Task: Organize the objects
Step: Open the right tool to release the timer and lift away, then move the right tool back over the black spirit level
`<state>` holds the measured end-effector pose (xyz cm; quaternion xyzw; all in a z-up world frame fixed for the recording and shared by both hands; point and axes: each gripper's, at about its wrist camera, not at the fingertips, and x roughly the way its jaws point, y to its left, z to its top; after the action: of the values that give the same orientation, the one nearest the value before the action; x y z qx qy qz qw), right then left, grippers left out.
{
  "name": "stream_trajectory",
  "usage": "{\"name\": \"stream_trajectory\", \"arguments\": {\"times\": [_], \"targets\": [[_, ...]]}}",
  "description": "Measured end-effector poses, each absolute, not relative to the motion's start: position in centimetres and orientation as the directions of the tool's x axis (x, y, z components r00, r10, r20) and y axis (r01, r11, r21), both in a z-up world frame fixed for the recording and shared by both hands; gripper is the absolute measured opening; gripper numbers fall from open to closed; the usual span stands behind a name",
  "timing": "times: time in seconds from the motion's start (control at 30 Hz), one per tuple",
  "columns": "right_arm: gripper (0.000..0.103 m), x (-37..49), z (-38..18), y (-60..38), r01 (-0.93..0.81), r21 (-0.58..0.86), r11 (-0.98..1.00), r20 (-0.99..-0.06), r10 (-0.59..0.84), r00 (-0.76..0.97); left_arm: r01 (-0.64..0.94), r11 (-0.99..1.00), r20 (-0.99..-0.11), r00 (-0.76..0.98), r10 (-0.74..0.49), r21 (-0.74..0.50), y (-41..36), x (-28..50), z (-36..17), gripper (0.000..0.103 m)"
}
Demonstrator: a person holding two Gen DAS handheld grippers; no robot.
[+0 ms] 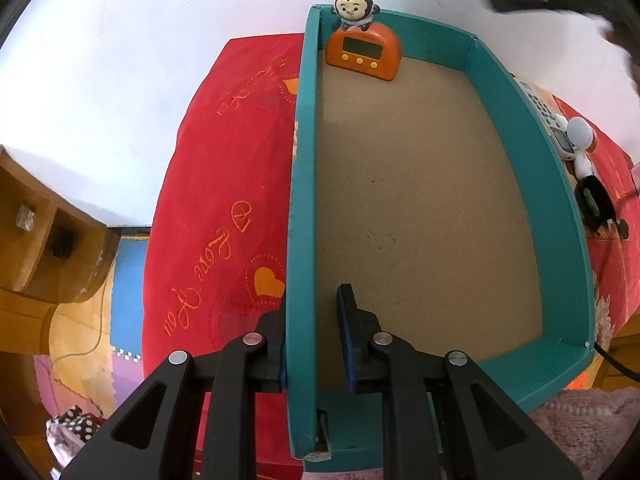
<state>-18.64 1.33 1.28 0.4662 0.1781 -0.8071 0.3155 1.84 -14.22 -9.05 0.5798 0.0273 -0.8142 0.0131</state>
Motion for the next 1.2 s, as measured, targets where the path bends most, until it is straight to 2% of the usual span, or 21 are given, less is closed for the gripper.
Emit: {"name": "stream_trajectory", "arguments": {"times": [0.27,0.73,0.93,1.2], "targets": [[0.057,-11.0,3.0,9.3,0.510,0.003,-0.860,-0.885,-0.240,-0.400,0.043,-0.999,-0.942,-0.335,0.003,-0.018,-13.9,2.0,-8.8,0.020],[0.057,-2.8,-2.5,20.4,0.074,0.145,-0.987,-0.899,-0.163,-0.407,0.055,-0.998,-0.939,-0.344,-0.007,-0.013,-13.8,2.4,-8.9,0.020],[0.057,-2.8,-4.2,20.8,0.039,0.189,-0.981,-0.888,-0.188,-0.420,0.054,-0.999,-0.940,-0.340,-0.009,-0.010,-13.8,2.3,-8.9,0.020],[0.057,-5.7,-7.6,22.6,-0.037,0.407,-0.913,-0.854,-0.366,-0.371,0.054,-0.998,-0.940,-0.341,-0.008,-0.011,-13.8,2.2,-8.9,0.020]]}}
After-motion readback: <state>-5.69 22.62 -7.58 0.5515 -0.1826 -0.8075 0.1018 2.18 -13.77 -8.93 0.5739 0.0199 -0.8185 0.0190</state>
